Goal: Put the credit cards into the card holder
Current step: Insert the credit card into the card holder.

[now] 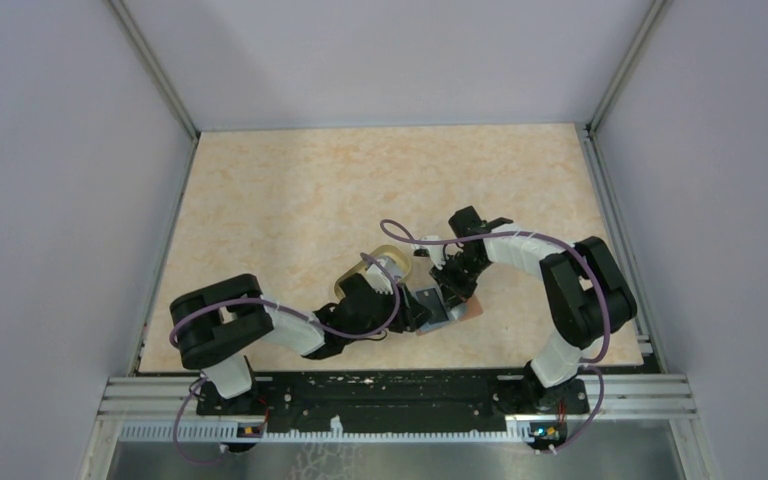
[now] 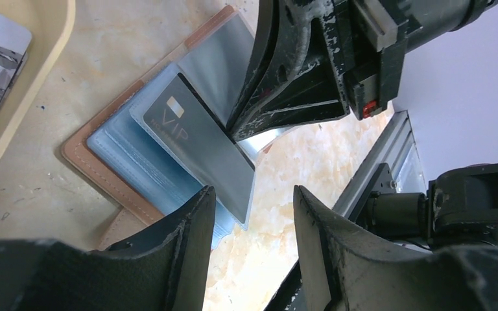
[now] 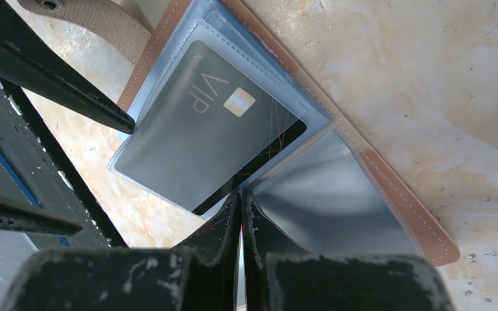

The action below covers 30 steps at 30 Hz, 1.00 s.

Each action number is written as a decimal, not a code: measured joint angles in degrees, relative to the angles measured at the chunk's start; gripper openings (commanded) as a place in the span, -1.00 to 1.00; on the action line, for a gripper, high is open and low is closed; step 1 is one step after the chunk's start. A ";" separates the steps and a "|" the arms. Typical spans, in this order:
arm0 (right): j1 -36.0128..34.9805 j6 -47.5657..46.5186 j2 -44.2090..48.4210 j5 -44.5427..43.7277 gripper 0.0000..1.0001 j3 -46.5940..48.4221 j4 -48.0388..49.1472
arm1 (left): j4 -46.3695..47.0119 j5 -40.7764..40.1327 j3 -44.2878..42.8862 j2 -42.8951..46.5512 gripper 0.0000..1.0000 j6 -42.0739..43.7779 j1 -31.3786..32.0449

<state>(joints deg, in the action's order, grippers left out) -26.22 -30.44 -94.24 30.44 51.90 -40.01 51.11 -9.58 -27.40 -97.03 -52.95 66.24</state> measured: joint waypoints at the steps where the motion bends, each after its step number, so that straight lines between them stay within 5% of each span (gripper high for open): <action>1: 0.00 0.00 0.00 0.04 -1.00 0.00 -0.04 | 0.66 0.02 0.22 0.00 0.07 -0.04 0.00; 30: 0.83 1.81 4.17 1.44 -0.88 0.00 -0.44 | 14.80 1.44 0.98 -5.42 0.16 -1.20 -0.15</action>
<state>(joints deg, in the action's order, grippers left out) -25.39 -28.62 -90.06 31.88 51.90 -40.45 65.91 -8.14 -26.41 -102.45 -54.15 66.08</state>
